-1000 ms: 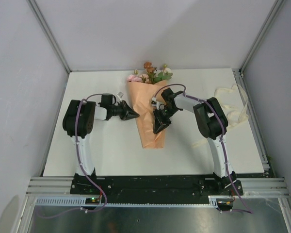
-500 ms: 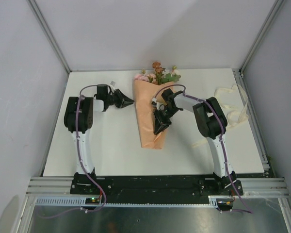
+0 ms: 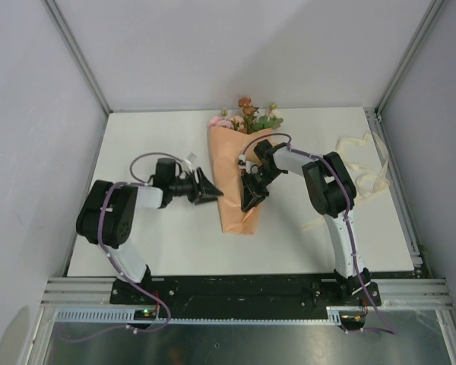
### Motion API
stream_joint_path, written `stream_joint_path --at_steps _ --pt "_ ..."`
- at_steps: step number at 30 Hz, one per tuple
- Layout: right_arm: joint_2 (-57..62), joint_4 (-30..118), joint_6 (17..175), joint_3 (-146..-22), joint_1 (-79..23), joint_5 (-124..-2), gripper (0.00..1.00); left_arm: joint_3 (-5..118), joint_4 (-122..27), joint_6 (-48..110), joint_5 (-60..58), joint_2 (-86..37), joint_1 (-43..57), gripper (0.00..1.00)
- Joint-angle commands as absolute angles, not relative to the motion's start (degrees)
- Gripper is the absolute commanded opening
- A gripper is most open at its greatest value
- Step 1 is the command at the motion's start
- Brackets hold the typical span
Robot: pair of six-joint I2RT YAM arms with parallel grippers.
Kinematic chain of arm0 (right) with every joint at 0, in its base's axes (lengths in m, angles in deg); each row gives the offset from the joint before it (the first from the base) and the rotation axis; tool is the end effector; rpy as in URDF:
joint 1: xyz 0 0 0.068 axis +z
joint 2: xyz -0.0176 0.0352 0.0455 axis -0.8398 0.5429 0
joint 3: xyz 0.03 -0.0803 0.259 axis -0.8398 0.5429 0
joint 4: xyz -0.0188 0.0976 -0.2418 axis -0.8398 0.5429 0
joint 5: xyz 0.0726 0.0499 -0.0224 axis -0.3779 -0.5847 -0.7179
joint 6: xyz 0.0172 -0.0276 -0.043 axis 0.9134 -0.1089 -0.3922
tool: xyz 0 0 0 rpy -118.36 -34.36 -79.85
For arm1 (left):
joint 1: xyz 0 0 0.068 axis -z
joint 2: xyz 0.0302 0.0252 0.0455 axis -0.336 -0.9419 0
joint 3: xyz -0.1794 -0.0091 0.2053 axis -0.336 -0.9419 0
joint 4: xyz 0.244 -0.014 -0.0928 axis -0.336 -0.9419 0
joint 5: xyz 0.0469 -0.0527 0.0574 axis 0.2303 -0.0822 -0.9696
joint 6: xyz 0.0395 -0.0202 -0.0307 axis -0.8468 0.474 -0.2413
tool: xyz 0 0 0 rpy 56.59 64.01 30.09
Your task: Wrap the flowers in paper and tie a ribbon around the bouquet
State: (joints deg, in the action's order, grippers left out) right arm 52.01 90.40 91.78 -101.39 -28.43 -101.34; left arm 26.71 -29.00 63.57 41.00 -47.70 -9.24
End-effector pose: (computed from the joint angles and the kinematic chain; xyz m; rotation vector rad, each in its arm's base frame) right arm 0.3662 0.2293 0.1117 0.6741 -2.6934 -1.1560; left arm 0.3141 -0.0855 0.1471 -0.1289 2.3198 -1.4709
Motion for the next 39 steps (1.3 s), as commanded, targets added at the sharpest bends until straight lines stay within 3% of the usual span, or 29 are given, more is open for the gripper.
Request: stream_joint_path --at_steps 1,10,19,23,27,29,33,34,37,38,39 --pt "56.3 92.3 87.8 -99.6 -28.6 -94.2 0.19 23.0 -29.8 60.4 41.1 -50.3 -5.5 0.55" --pt "56.9 93.0 87.6 -100.4 -29.6 -94.9 0.18 27.2 -29.8 57.5 41.5 -58.3 -3.8 0.53" --pt "56.5 94.0 86.7 -100.2 -29.9 -94.9 0.18 28.5 -29.8 56.8 39.3 -58.7 -12.1 0.63" --pt "57.2 94.1 86.8 -100.7 -29.9 -95.3 0.17 33.4 -29.8 57.9 39.1 -62.0 -10.2 0.66" --pt "57.5 94.1 87.0 -101.0 -30.1 -95.2 0.18 35.9 -29.5 59.0 39.4 -65.2 -6.0 0.59" --pt "57.7 94.0 87.0 -101.1 -30.1 -95.2 0.17 36.0 -28.5 60.2 39.9 -66.5 -4.9 0.5" --pt "57.9 93.8 87.2 -101.1 -30.2 -95.3 0.17 34.7 -25.4 62.4 40.1 -67.0 -5.1 0.1" --pt "58.0 93.7 87.2 -101.0 -30.1 -95.2 0.17 34.1 -25.0 62.4 40.2 -66.3 -5.1 0.05" --pt "57.8 93.3 87.5 -100.5 -30.3 -95.0 0.17 32.4 -24.6 62.6 41.2 -64.6 -5.3 0.01" --pt "57.8 93.3 87.6 -100.5 -30.3 -94.9 0.17 31.8 -24.6 62.8 42.1 -64.3 -5.3 0.04" --pt "57.7 93.2 87.6 -100.5 -30.4 -94.8 0.17 31.1 -24.6 63.3 42.8 -64.1 -5.3 0.18"
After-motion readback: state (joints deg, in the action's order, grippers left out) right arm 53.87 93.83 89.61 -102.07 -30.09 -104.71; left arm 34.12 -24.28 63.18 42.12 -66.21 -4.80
